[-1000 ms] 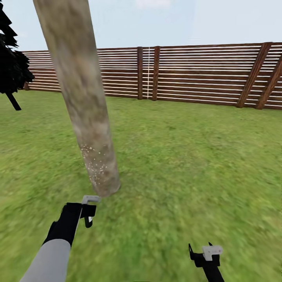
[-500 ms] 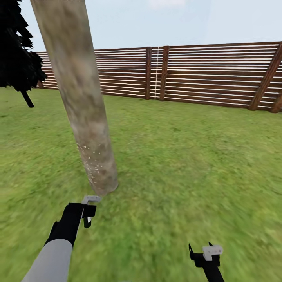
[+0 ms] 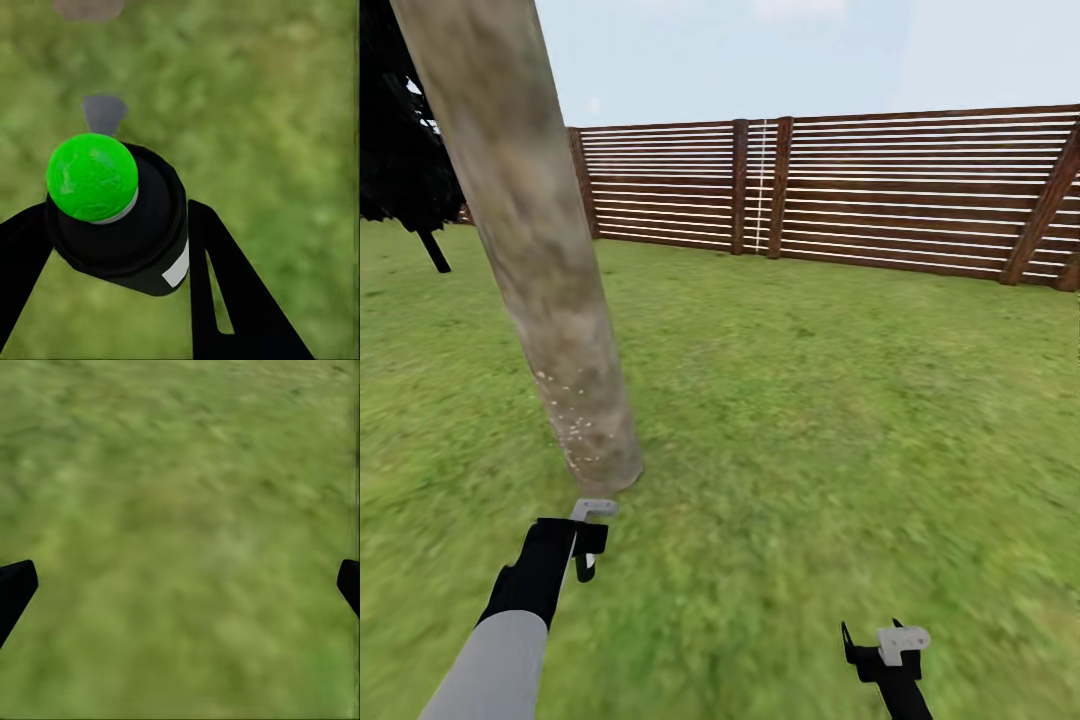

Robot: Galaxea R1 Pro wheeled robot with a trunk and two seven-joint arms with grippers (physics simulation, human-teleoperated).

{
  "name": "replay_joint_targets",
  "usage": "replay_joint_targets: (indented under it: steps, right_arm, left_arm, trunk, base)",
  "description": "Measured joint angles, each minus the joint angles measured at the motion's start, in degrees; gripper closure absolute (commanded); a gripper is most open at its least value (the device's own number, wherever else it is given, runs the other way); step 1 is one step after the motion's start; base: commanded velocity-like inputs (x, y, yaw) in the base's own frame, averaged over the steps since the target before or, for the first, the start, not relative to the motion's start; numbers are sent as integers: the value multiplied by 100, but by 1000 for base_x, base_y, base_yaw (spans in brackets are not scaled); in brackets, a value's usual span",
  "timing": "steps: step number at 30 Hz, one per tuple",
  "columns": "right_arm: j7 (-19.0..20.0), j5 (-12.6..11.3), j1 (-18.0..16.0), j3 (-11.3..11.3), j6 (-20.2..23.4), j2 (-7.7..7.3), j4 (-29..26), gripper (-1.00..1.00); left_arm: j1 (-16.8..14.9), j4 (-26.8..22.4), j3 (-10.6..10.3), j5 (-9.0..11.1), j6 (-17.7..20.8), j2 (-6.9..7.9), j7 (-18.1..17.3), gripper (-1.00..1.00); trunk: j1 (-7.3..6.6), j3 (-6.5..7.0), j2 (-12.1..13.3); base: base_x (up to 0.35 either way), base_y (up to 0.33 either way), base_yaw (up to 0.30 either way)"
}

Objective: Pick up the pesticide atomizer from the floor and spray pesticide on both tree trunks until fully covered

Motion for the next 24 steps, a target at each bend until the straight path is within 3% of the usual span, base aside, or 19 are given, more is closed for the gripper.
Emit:
replay_joint_targets:
  steps: [5, 18, 24]
  right_arm:
    - [0, 1, -1, 0, 0, 0, 0, -100]
    - [0, 2, -2, 0, 0, 0, 0, -100]
    - [0, 0, -2, 0, 0, 0, 0, -100]
  left_arm:
    - [1, -1, 0, -1, 0, 0, 6, 100]
    - [0, -1, 0, 0, 0, 0, 6, 100]
    - [3, -2, 0, 0, 0, 0, 5, 100]
  trunk:
    - [0, 0, 0]
    - [0, 0, 0]
    - [0, 0, 0]
  base:
    - [89, -321, 136]
    - [32, -321, 261]
    - [10, -321, 30]
